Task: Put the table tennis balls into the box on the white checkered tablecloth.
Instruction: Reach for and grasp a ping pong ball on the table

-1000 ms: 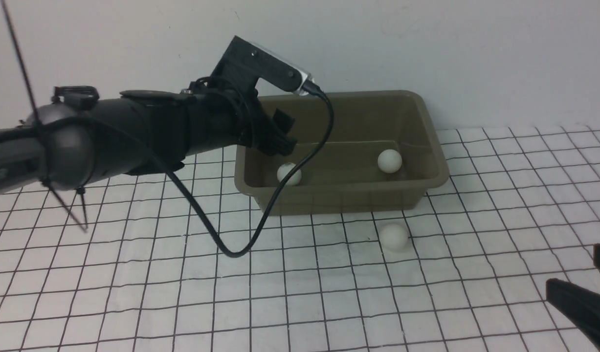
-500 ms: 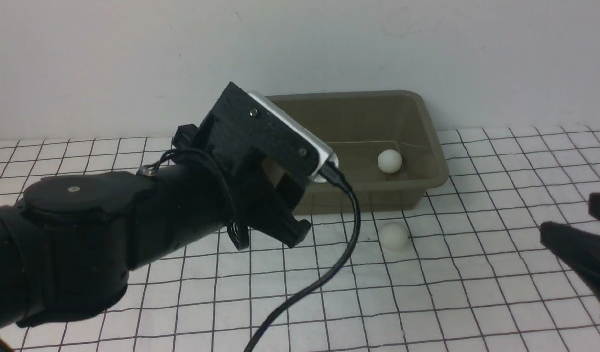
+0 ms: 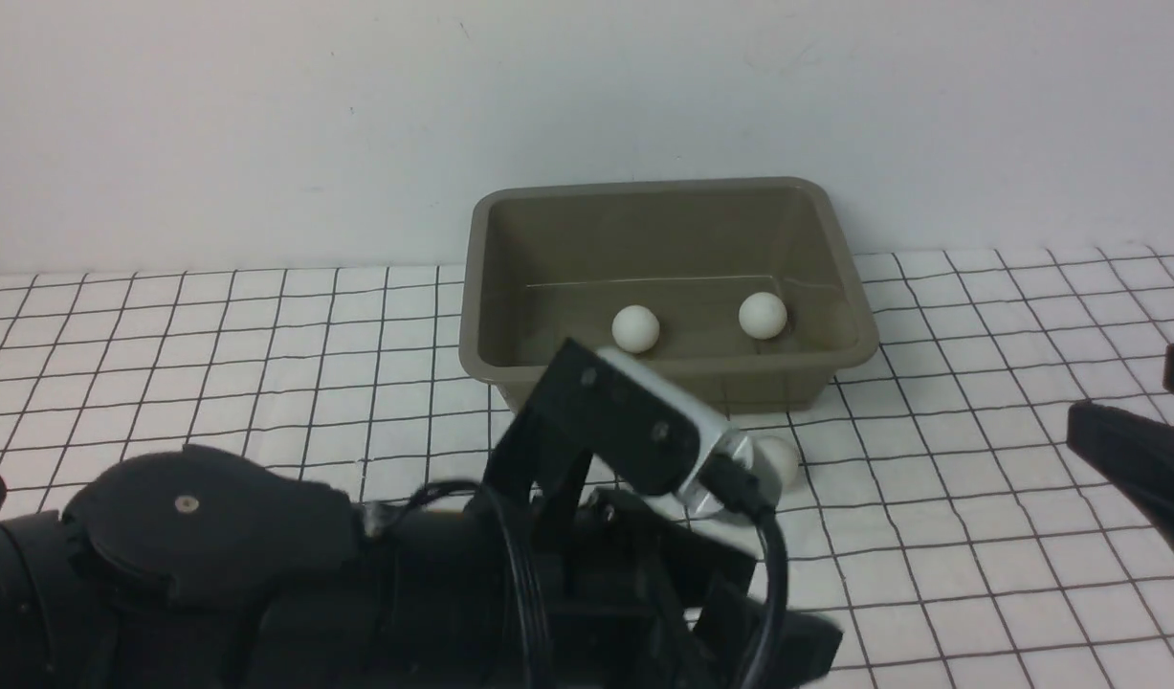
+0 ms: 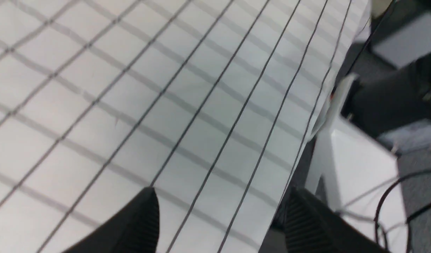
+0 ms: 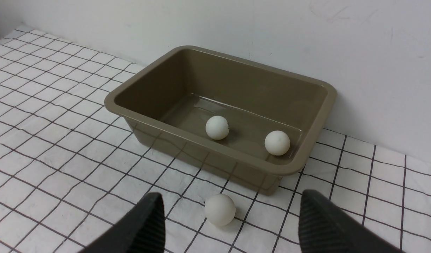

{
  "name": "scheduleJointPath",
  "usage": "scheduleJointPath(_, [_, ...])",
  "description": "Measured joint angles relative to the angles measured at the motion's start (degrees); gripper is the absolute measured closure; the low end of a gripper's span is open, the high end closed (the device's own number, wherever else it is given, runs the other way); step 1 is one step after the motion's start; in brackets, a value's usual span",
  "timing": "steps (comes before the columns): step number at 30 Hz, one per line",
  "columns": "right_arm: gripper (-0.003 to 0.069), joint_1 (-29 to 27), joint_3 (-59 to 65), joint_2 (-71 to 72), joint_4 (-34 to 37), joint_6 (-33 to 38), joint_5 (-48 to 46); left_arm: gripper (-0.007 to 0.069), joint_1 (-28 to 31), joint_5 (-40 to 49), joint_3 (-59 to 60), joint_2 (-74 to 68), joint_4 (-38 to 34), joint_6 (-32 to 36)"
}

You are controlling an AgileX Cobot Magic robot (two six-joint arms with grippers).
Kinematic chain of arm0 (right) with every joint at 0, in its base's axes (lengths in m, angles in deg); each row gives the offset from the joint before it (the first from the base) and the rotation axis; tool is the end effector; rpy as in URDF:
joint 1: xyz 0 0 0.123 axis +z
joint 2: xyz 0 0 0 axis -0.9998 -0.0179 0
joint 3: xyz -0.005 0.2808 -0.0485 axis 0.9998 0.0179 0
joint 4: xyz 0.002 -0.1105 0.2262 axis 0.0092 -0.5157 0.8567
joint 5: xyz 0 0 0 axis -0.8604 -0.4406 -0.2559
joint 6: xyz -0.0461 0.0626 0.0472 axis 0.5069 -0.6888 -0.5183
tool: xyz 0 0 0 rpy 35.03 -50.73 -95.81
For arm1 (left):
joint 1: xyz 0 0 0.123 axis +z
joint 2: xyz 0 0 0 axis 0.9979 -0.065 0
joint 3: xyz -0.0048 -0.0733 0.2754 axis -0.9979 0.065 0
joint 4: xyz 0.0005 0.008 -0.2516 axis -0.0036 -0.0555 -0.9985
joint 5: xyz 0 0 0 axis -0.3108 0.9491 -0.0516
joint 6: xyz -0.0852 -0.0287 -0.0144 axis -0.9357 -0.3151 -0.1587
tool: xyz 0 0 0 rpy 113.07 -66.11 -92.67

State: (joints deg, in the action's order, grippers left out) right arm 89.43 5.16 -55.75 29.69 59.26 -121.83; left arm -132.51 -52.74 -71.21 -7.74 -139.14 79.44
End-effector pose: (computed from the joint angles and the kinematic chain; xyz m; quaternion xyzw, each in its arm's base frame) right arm 0.1248 0.0479 0.3111 -0.2431 0.7786 0.1607 0.5557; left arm 0.1495 -0.2124 0.2487 0.3310 0.8219 -0.3830 0.2612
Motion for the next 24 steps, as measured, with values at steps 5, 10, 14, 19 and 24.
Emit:
scheduleJointPath(5, [0.0197,0.0,0.0,0.0,0.0,0.0,0.0,0.0188,4.23,6.74,0.06,0.59,41.97,-36.83])
scheduleJointPath(10, [0.0197,0.0,0.0,-0.49,0.58,0.0,-0.24,0.0188,9.44,14.49,-2.97,3.56,75.84,-64.02])
scheduleJointPath(14, [0.0197,0.0,-0.15,-5.51,2.15,0.0,-0.42,0.0188,10.06,14.33,-6.37,7.16,89.43,-74.02])
scheduleJointPath(19, [0.0197,0.0,-1.12,-15.71,2.39,0.17,-0.31,0.0188,10.06,13.6,-10.26,10.84,92.16,-75.47])
scheduleJointPath(24, [0.0197,0.75,-6.94,-25.88,2.28,0.17,-0.11,0.0188,10.06,13.52,-10.26,12.14,93.14,-75.47])
